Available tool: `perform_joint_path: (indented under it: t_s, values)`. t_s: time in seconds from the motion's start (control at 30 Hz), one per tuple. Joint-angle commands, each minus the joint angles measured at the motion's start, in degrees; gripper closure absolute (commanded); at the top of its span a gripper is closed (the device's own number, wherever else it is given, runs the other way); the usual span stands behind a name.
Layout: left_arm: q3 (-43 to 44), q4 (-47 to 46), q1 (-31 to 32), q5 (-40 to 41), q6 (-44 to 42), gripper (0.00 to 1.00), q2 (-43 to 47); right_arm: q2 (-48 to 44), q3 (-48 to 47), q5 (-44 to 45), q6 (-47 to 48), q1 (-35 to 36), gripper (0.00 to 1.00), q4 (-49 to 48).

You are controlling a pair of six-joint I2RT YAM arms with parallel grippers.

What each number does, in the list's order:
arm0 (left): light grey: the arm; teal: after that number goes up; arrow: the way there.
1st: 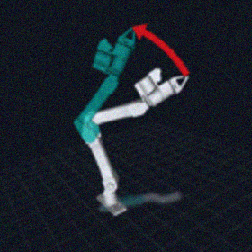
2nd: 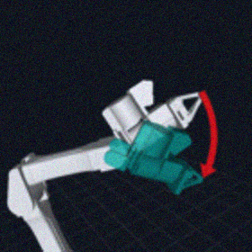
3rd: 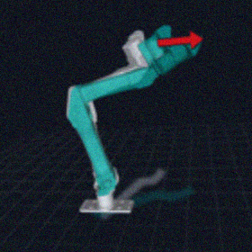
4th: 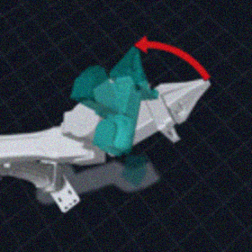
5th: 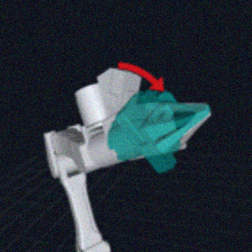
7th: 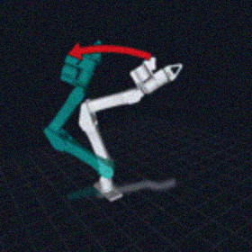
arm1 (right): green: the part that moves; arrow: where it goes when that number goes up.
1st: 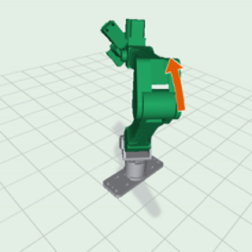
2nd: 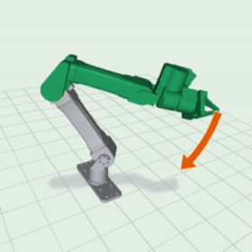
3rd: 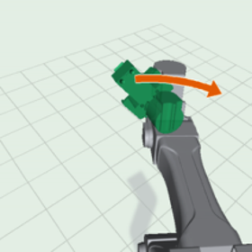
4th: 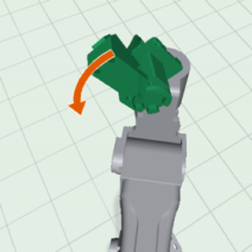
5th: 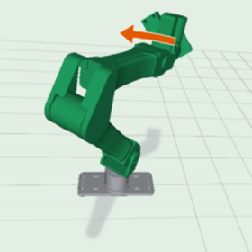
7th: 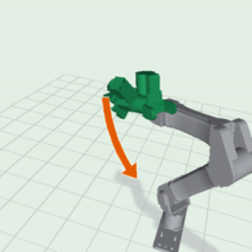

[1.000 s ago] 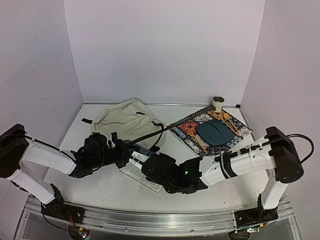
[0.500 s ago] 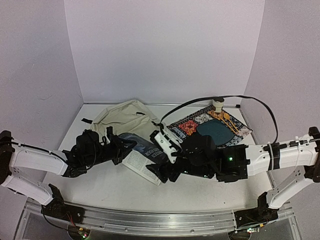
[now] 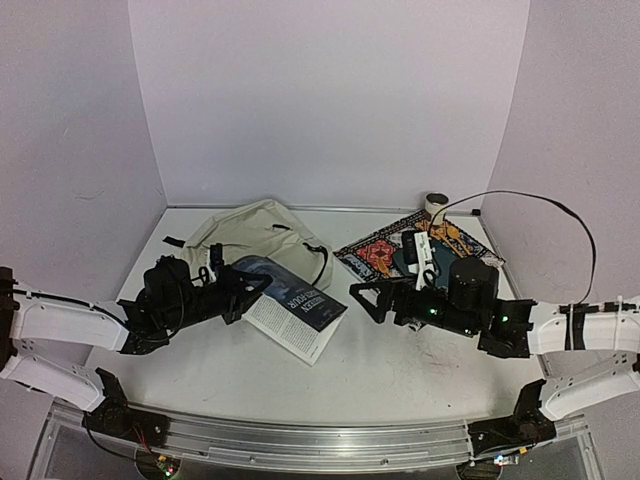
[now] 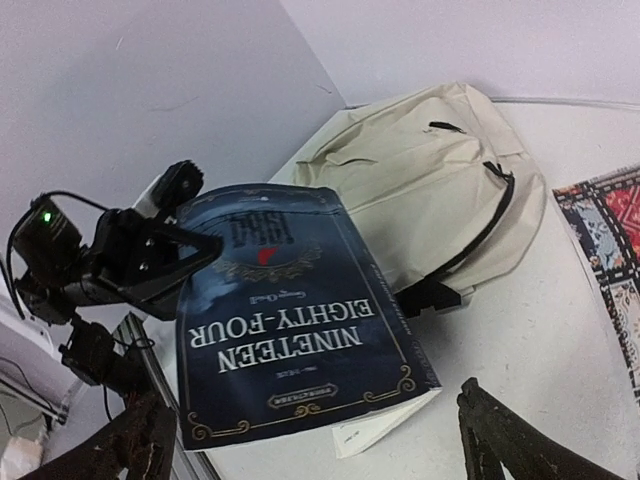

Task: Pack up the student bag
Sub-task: Pass from the left arm to the right

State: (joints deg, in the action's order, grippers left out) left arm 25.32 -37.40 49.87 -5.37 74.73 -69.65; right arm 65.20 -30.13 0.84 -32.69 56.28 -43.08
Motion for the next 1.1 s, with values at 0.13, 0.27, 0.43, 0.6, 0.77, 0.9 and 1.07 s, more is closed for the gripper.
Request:
perform_joint_path:
  t_s: [0.13, 0.27, 0.43, 0.6, 0.77, 0.9, 1.07]
  values:
    - [2.08, -15.54, -0.05, -5.01, -2.34, 1.00, 1.87, 8.88, 5.99, -8.86, -18.84, -7.25, 0.02, -26.60]
    - [1.96, -18.25, 0.13, -5.95, -3.11, 1.00, 1.26, 16.88, 5.83, -13.12, -24.81, -7.96, 0.02, -37.20]
    - [0.40, -21.93, 0.26, -5.42, -4.35, 1.00, 0.31, 28.21, 4.93, -16.28, -30.43, -7.93, 0.02, -48.12]
    - [-1.60, -27.42, 0.32, -5.08, -4.63, 1.00, -2.94, 40.30, 3.80, -20.85, -37.86, -7.96, 0.06, -65.38]
    - [-3.57, -32.23, 0.41, -4.76, -3.96, 1.00, -7.54, 45.86, 1.56, -23.81, -40.23, -7.76, 0.12, -72.57]
    - [-5.42, -34.11, 0.41, -3.74, -3.46, 1.00, -9.83, 45.42, 1.37, -23.88, -38.74, -7.72, 0.11, -72.50]
    - [-7.80, -34.56, 0.41, -2.17, -3.69, 1.00, -9.79, 46.78, 0.01, -25.84, -39.65, -7.63, 0.11, -72.66]
